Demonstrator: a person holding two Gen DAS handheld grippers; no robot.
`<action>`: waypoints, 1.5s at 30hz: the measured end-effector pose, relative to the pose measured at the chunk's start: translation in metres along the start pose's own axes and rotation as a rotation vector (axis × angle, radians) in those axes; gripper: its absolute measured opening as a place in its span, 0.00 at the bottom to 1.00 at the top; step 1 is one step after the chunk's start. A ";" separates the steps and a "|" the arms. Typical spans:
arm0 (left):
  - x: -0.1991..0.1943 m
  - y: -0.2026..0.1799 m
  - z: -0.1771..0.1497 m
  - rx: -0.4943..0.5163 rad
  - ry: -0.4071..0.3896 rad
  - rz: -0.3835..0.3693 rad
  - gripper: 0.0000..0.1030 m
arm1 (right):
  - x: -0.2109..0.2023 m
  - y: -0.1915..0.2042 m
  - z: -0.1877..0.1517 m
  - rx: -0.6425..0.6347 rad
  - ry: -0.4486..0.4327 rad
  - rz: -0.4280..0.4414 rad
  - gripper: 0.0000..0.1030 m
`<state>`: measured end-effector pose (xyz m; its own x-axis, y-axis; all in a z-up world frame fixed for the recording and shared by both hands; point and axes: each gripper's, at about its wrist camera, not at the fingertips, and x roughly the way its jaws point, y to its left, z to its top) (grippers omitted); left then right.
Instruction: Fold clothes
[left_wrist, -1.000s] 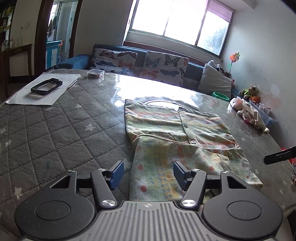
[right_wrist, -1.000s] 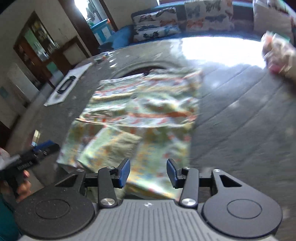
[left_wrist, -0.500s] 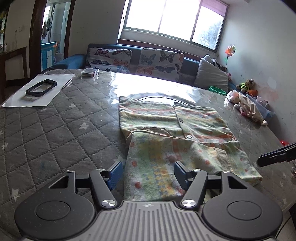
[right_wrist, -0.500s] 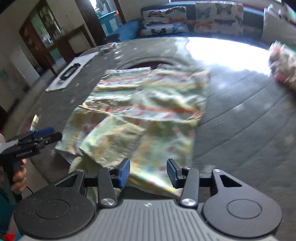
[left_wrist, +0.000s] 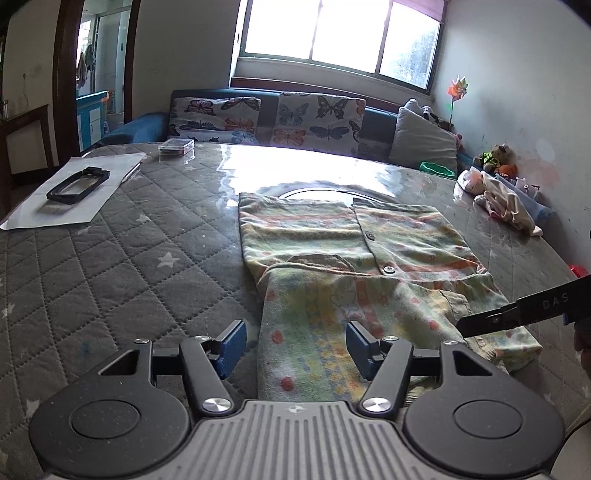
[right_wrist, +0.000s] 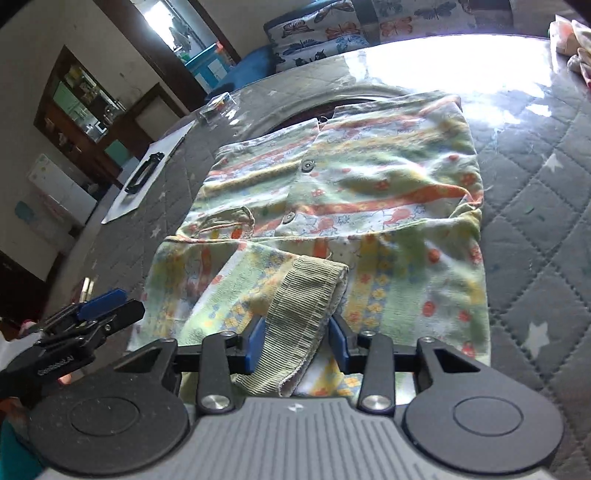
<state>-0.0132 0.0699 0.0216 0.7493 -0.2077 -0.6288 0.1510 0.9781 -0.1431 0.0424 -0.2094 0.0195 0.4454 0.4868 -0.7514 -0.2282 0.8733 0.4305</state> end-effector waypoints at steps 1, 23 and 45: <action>0.001 0.001 -0.001 0.000 0.002 -0.001 0.61 | -0.002 0.002 0.000 -0.013 -0.011 -0.009 0.16; 0.020 -0.011 0.026 0.026 0.000 -0.067 0.40 | -0.025 0.036 0.006 -0.319 -0.174 -0.182 0.19; 0.057 -0.028 0.033 0.133 0.046 -0.004 0.39 | 0.028 0.042 0.022 -0.382 -0.108 -0.177 0.28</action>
<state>0.0467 0.0314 0.0144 0.7187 -0.2091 -0.6632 0.2402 0.9697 -0.0455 0.0647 -0.1593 0.0276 0.5897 0.3418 -0.7317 -0.4355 0.8976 0.0683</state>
